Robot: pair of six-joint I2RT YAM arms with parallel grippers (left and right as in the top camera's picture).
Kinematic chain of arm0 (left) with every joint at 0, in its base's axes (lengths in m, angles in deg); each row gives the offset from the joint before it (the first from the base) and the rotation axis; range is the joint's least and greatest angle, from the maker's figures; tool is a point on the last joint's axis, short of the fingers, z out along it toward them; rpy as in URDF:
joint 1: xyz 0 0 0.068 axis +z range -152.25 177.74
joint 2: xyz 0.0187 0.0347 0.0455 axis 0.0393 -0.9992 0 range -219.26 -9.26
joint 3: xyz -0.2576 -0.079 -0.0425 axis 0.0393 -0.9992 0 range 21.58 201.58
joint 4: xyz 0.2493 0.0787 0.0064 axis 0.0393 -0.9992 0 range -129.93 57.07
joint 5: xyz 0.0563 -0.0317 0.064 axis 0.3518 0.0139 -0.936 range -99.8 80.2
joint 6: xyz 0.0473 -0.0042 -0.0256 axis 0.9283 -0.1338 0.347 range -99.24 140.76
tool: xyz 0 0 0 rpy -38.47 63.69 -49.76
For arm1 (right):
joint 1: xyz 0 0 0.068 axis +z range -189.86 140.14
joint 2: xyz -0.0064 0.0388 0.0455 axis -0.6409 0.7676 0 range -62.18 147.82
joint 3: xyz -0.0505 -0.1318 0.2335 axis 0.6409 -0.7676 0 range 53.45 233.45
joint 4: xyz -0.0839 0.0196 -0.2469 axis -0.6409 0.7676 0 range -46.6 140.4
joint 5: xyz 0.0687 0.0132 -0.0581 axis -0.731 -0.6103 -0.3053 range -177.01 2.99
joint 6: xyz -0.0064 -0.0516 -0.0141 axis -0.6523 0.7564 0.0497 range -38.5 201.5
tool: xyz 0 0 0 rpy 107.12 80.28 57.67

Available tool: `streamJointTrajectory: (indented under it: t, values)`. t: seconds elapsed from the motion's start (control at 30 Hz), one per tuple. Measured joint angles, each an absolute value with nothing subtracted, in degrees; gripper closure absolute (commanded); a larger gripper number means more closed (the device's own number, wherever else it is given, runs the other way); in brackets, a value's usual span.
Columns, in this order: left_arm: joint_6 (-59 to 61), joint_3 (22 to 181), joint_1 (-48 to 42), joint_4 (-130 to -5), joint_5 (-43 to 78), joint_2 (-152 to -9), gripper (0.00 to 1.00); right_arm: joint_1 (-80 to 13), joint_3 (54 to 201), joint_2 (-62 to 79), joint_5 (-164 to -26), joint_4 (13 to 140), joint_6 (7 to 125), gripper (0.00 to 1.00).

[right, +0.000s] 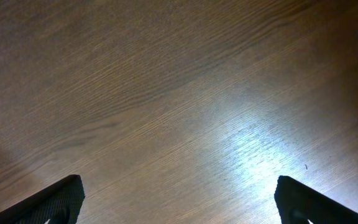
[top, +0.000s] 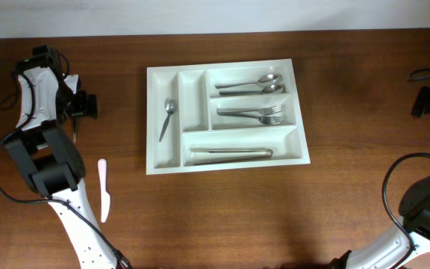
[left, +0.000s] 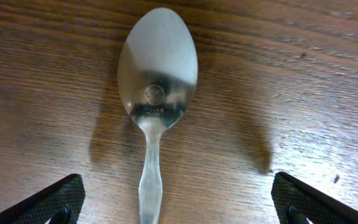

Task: Pack container
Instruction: 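Lower the left gripper and close it on the spoon handle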

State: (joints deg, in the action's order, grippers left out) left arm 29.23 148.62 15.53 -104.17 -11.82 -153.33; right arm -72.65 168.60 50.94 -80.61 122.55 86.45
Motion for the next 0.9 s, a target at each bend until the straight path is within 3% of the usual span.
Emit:
streamJointTrajectory:
  t: [0.43, 0.5, 0.63, 0.9]
  values:
    - [28.8, 148.6, 15.6, -104.5, -11.9, -154.2, 0.02, -72.7, 168.6, 50.9, -80.6, 122.6, 86.5, 0.01]
    - [28.8, 148.6, 15.6, -104.5, -11.9, -154.2, 0.11, -72.7, 168.6, 50.9, -80.6, 122.6, 86.5, 0.01]
    - [28.5, 148.6, 15.5, -104.7, -11.5, -154.3, 0.57, -72.7, 168.6, 50.9, -80.6, 122.6, 86.4, 0.01]
    - [28.3, 148.6, 15.5, -104.7, -11.5, -154.3, 0.82, -72.7, 168.6, 50.9, -80.6, 122.6, 86.4, 0.01]
